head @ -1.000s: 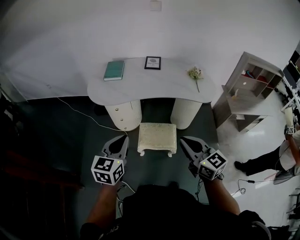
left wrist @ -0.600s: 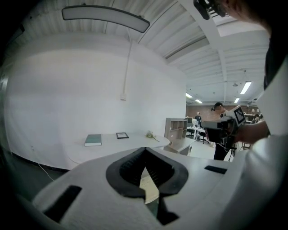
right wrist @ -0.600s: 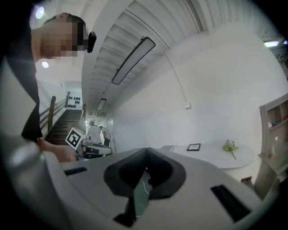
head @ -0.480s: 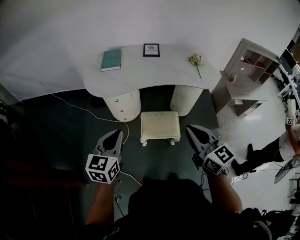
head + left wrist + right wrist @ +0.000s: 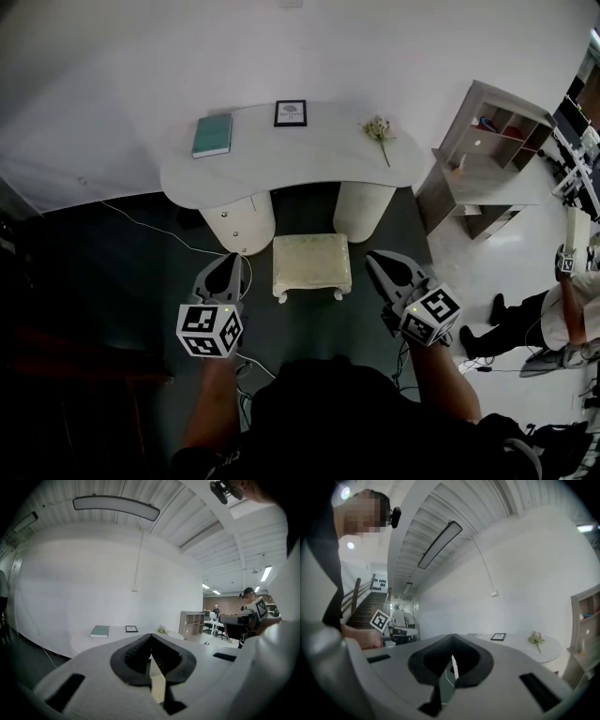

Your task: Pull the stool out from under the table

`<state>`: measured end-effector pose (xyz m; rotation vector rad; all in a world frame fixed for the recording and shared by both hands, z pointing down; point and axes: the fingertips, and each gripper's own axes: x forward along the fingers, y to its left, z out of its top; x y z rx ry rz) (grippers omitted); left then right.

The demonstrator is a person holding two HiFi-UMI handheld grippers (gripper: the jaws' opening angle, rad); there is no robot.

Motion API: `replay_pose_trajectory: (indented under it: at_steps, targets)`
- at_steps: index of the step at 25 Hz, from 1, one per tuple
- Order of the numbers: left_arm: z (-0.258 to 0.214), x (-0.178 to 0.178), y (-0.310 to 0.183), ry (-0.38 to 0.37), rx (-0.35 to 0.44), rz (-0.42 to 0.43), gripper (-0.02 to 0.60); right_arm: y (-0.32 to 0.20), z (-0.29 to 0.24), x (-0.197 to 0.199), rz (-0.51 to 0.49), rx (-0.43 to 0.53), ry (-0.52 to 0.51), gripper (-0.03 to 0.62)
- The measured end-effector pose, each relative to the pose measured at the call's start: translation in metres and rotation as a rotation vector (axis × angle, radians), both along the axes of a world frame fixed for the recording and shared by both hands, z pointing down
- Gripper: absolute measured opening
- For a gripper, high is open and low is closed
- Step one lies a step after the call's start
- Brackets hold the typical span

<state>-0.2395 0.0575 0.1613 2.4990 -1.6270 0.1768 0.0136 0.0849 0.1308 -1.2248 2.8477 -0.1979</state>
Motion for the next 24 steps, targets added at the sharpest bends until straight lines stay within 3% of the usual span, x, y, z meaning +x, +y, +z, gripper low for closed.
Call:
replay_pose_trajectory:
  at_steps: [3,24]
  targets:
    - [-0.001,0.010,-0.008,-0.002,-0.001,0.000,0.009,-0.003,0.001,0.009,0.007,0.014,0.036,0.003]
    - [0.013,0.028,-0.004,-0.052,-0.037,-0.040,0.009,-0.013,0.017,0.033,-0.031,-0.017,-0.004,0.002]
